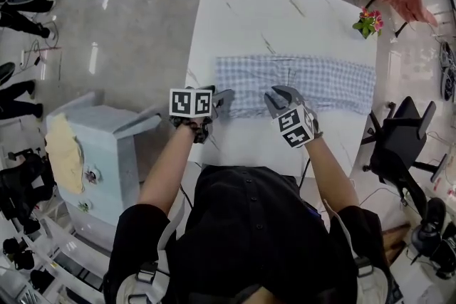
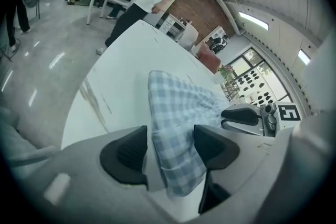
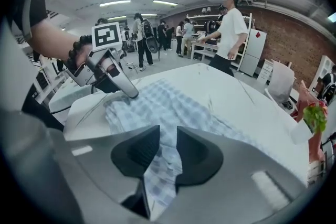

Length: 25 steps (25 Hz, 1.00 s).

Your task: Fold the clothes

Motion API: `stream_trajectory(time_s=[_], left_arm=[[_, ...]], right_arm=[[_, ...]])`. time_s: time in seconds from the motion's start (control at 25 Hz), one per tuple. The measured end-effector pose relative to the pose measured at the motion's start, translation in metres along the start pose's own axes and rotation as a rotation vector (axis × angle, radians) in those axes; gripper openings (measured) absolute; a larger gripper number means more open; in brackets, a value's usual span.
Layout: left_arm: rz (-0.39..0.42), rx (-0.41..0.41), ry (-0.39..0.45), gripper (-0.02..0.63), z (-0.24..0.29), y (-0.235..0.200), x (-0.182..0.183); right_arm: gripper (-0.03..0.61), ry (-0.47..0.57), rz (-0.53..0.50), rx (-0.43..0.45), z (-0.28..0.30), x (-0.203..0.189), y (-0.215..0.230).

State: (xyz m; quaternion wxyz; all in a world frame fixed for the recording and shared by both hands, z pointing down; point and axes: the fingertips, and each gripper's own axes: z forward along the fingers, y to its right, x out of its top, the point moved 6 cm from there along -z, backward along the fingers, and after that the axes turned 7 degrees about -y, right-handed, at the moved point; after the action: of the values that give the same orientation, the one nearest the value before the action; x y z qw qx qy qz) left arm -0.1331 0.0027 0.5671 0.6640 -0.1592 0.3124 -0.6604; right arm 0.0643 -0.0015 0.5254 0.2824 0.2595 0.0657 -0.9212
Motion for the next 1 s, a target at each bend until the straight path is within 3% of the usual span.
stream_trajectory(time_s=[0.24, 0.28, 0.44, 0.52, 0.72, 1.0], left_arm=[[0.037, 0.124, -0.029, 0.266, 0.003, 0.008, -0.003], [0.053, 0.136, -0.045, 0.224, 0.006, 0.013, -0.005], [0.091, 0.183, -0.048, 0.204, 0.014, 0.022, -0.01], [0.057, 0.166, -0.03, 0.19, 0.012, 0.017, -0.01], [-0.008, 0.057, -0.018, 0.077, 0.012, 0.006, -0.01], [0.041, -0.007, -0.03, 0.052, -0.003, -0.002, -0.008]], right_arm=[[0.107, -0.038, 0.017, 0.004, 0.006, -0.019, -0.003], [0.107, -0.043, 0.011, 0.005, 0.008, -0.022, -0.004], [0.104, -0.048, -0.011, 0.004, 0.013, -0.027, -0.007], [0.104, -0.043, -0.007, 0.005, 0.013, -0.028, -0.007], [0.104, -0.053, -0.022, -0.007, 0.014, -0.028, -0.008], [0.104, -0.099, -0.034, -0.033, 0.022, -0.02, -0.022]])
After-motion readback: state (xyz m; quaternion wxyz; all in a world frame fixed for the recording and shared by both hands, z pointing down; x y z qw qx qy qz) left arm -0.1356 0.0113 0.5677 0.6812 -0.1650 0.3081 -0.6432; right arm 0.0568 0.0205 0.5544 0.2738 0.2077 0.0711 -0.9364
